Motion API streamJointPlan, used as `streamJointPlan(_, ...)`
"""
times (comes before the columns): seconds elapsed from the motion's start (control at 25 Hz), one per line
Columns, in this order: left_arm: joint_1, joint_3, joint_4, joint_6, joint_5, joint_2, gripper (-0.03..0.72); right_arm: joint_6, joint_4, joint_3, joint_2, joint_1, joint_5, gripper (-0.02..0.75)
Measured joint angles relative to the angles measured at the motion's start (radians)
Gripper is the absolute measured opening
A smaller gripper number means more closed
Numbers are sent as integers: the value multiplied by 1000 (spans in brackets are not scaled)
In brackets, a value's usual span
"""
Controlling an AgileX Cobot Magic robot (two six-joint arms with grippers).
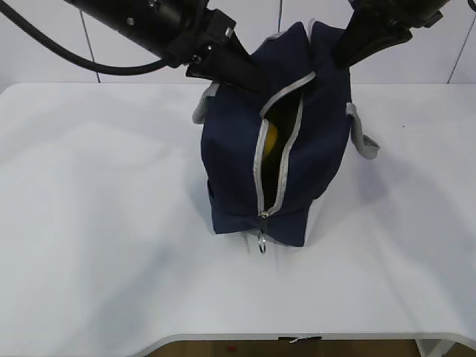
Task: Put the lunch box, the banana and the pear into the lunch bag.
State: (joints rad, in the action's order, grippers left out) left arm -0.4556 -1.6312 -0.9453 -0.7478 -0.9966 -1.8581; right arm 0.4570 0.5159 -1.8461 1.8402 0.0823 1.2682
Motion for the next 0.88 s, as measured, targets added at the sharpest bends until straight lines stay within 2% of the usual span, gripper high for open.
streamJointPlan(0.4,-24,0,-13,7,93,-27,-8,-1,-26,0,-31,0,2,33)
streamJointPlan(0.88,-24,0,-6,9,106,-27,-8,-1,-19,0,-19,0,2,32)
